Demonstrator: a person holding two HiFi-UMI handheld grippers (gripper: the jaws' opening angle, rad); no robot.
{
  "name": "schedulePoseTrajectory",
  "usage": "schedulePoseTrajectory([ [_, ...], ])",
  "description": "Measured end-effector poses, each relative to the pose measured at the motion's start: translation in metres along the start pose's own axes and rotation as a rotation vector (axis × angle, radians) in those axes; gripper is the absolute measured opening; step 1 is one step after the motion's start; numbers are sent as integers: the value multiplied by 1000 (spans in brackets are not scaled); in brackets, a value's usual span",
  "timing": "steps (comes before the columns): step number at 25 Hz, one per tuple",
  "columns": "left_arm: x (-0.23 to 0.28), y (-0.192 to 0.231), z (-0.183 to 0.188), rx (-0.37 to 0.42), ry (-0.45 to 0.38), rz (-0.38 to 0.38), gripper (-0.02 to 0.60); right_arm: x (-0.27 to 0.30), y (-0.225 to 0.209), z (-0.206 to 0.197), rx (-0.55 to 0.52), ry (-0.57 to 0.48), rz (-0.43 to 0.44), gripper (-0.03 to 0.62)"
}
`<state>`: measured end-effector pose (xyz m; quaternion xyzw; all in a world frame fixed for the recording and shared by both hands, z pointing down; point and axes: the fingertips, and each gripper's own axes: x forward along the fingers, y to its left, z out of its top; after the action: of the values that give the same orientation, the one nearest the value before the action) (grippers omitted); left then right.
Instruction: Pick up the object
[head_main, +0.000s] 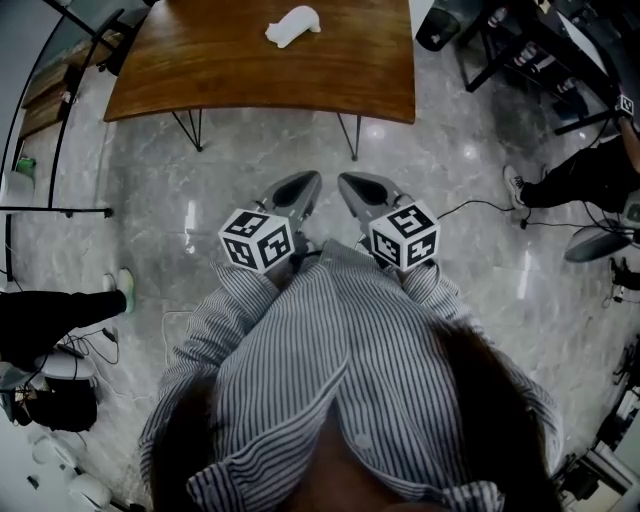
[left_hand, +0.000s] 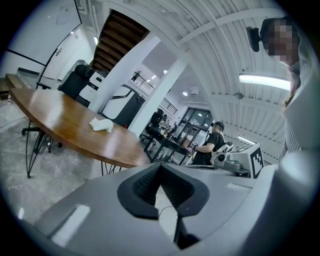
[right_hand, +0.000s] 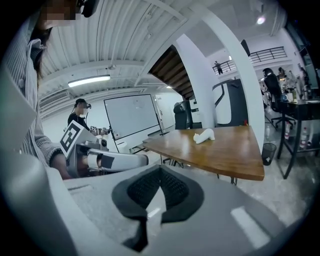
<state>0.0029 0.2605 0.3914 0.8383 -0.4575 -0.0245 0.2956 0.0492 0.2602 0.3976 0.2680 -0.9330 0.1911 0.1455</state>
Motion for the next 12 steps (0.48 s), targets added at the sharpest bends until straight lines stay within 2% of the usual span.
schedulePoseTrajectory([
  [5,7,-5,-6,-10,-5,-5,3,-10,-11,5,12,-44,-8,2],
  [12,30,-8,-14,-40,12,-18,3,-15,-33,-2,52,-48,0,2],
])
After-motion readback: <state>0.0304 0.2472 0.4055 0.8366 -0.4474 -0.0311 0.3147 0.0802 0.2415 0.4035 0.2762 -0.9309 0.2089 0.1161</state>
